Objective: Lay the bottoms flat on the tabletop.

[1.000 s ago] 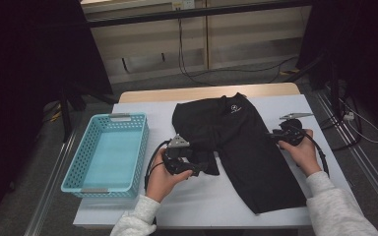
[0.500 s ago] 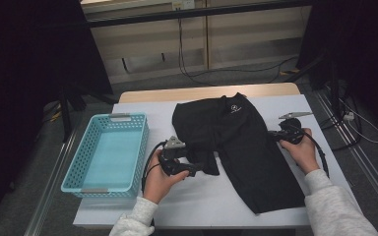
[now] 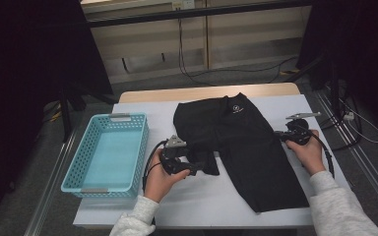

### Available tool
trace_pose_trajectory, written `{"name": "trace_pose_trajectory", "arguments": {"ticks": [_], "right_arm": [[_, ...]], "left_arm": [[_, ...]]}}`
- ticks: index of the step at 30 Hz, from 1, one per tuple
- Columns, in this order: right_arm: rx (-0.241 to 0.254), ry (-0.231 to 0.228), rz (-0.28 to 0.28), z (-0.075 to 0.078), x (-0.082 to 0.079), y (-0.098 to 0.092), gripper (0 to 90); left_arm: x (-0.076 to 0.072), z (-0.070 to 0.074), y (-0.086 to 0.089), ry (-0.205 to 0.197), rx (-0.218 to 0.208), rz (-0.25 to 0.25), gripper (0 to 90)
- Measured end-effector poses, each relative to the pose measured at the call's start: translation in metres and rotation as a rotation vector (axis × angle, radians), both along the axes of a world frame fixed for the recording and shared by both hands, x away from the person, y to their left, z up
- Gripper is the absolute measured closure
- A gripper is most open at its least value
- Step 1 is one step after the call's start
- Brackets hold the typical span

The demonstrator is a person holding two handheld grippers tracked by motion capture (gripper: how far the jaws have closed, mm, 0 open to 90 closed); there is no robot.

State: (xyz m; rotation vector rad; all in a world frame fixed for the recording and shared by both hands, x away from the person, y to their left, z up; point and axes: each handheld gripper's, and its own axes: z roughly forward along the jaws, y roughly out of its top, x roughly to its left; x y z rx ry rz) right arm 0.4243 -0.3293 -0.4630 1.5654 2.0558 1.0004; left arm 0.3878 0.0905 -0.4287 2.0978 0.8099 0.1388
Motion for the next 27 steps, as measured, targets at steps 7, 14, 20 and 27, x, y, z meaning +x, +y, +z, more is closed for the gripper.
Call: {"name": "trace_pose_trajectory", "arguments": {"ticks": [7,14,20,27], "right_arm": [[-0.004,0.007,-0.017,0.001,-0.004,-0.006,90.0],[-0.013,0.015,-0.038,0.002,-0.015,-0.018,90.0],[-0.024,0.012,-0.048,0.003,-0.024,-0.026,88.4],[-0.031,-0.054,-0.080,0.009,-0.006,-0.024,62.5]], "left_arm": [[0.000,0.000,-0.001,-0.003,0.006,0.001,18.3],[0.001,0.000,-0.003,-0.001,0.002,-0.007,18.2],[0.001,0.003,-0.005,-0.007,-0.005,-0.015,18.2],[0.002,0.001,-0.004,-0.002,-0.004,-0.010,18.2]]}}
